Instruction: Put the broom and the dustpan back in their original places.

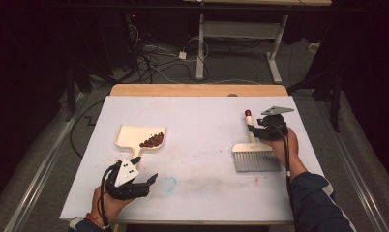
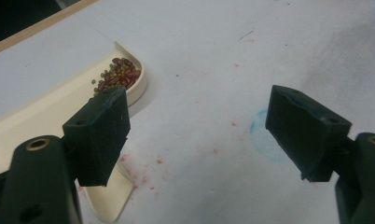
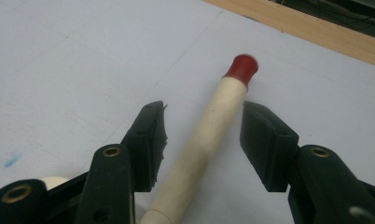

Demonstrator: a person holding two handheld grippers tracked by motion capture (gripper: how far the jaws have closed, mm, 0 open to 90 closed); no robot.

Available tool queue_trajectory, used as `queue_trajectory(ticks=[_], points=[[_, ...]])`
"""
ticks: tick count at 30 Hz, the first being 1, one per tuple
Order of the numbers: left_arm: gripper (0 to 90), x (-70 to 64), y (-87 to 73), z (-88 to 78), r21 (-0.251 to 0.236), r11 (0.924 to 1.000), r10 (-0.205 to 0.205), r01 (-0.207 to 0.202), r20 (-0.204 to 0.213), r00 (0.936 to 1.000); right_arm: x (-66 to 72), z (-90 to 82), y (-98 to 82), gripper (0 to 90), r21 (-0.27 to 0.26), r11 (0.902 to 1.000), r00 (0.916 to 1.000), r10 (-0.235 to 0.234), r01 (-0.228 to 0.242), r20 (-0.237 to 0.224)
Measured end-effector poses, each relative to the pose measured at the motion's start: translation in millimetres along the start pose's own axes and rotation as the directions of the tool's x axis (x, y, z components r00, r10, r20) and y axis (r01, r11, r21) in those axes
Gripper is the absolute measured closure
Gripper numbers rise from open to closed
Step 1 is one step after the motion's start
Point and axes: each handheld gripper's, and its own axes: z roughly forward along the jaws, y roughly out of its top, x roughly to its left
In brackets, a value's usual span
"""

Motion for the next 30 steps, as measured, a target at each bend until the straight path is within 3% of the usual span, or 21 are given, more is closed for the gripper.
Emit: queue_trajectory(ticks=[3, 5, 13, 22, 30], points=[[21.1, 0.1, -0.2, 0.5, 0.001, 1.0, 0.001, -0.001, 0.0, 1.0, 4.5, -2.4, 0.7, 46.6, -0.002, 0.9999, 0.9997, -0.017, 0.017, 0.019], [21.0, 0.2, -0.3, 0.9, 0.002, 1.0, -0.002, 0.002, 0.002, 1.0, 6.0, -5.3, 0.8, 45.5, -0.027, 0.9996, 1.0, -0.006, 0.006, -0.001], [20.5, -0.4, -0.6, 2.9, 0.009, 1.0, -0.003, 0.003, -0.002, 1.0, 11.2, -26.6, -3.4, 33.1, -0.174, 0.9824, 0.9967, 0.059, -0.067, -0.055], [18.3, 0.2, -1.7, 4.6, 0.02, 0.9998, -0.004, 0.004, -0.001, 1.0, 21.9, -48.1, 1.2, 23.9, -0.267, 0.9628, 0.9982, 0.032, -0.044, -0.051], [18.2, -0.8, -1.7, 4.6, 0.024, 0.9997, 0.006, -0.006, 0.001, 1.0, 30.0, -61.0, 3.0, 21.2, -0.302, 0.9534, 0.9983, -0.008, -0.01, -0.058]])
